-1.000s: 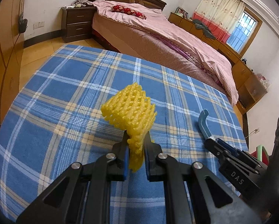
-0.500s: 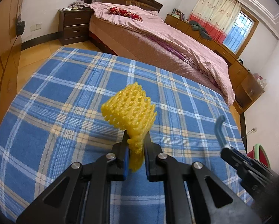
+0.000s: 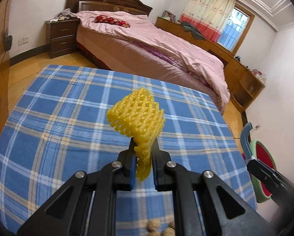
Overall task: Collect trash
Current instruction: 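Carry the foam net and blue piece over the red bin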
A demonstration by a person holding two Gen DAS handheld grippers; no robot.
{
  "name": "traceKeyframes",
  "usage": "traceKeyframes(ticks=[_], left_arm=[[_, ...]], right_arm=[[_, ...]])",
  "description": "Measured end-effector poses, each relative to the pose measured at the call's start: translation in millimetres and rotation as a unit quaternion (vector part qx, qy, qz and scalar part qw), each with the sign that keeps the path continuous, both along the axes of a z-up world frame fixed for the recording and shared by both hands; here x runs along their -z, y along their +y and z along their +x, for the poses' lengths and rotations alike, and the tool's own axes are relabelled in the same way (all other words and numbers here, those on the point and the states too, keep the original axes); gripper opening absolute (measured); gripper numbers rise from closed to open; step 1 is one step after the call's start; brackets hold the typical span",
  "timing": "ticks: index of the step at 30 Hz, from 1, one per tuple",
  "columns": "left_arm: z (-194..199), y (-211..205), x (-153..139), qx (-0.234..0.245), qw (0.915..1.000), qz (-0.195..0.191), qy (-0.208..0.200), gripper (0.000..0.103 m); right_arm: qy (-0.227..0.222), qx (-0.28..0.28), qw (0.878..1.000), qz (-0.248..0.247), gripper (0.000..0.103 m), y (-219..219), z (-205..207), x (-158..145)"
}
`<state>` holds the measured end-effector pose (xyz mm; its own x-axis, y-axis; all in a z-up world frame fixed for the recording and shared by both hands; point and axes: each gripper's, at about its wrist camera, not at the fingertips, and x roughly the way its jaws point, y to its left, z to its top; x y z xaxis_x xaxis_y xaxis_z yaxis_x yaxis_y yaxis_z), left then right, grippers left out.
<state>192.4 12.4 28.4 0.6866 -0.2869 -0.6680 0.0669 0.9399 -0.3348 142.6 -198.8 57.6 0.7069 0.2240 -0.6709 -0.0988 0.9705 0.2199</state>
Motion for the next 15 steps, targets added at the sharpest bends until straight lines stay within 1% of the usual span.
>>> traceKeyframes(ticks=[10, 15], left_arm=[[-29, -30, -26, 0.039, 0.9991, -0.003, -0.017, 0.012], [-41, -49, -35, 0.062, 0.9979, -0.01, -0.018, 0.012]], right_arm=[[-0.021, 0.035, 0.999, 0.019, 0.018, -36, -37, -14], [-0.03, 0.049, 0.998, 0.022, 0.018, -52, -54, -21]])
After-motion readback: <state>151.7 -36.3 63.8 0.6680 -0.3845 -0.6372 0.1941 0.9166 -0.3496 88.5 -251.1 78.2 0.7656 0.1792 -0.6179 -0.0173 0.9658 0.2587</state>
